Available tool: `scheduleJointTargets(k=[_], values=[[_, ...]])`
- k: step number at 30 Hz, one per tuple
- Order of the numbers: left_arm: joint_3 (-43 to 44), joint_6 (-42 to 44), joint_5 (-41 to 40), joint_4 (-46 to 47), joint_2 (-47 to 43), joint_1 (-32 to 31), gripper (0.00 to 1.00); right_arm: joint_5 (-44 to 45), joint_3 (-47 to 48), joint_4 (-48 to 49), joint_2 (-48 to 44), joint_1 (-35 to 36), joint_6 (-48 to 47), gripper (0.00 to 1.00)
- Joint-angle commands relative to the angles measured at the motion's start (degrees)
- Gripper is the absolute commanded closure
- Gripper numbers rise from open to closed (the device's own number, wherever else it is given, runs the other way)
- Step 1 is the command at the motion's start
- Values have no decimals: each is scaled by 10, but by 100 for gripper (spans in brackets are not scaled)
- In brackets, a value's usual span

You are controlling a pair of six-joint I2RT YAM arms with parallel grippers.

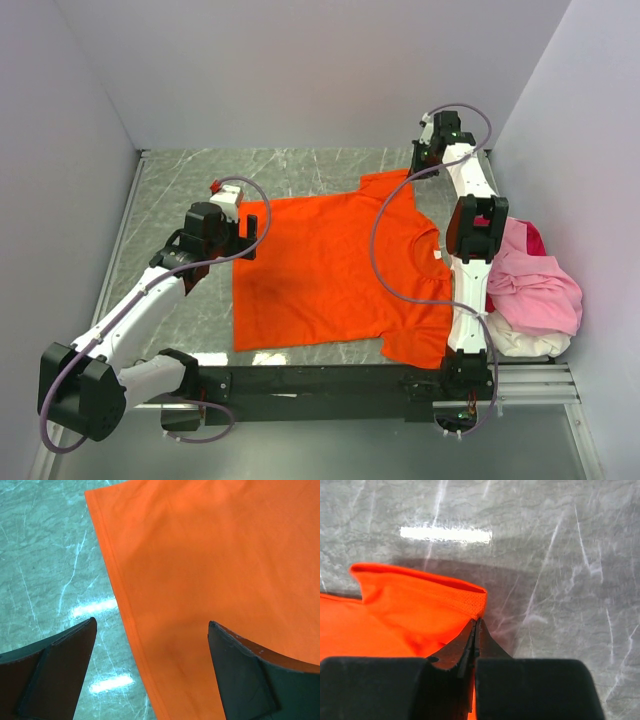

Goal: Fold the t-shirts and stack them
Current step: Flatten the tshirt out

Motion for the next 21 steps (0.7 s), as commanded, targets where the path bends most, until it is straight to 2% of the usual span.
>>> scheduleJointTargets(k=[1, 6, 8, 9, 12, 15, 18, 21], values=[[10, -3, -1, 11, -9, 2, 1, 9, 4, 12, -11, -4, -5, 100], [16, -40, 17, 30, 14, 22, 2, 11, -27, 44, -28, -4, -14, 100], [33, -79, 73, 40, 49, 58, 4, 12, -29, 57, -32, -4, -32, 100], [42, -88, 100, 41, 66, 72, 10, 13, -29, 61, -34, -4, -34, 100], [97, -114, 179, 43, 139, 143, 18, 5, -27, 73, -32, -4, -35, 100], [121, -133, 236, 60, 202, 172, 20, 4, -14, 73, -21, -4, -35, 100], [149, -144, 249, 67, 252, 191, 22, 5, 10, 63, 1, -3, -43, 100], [181, -137, 247, 53, 305, 195, 26, 8, -14, 79, -6, -3, -53, 100]])
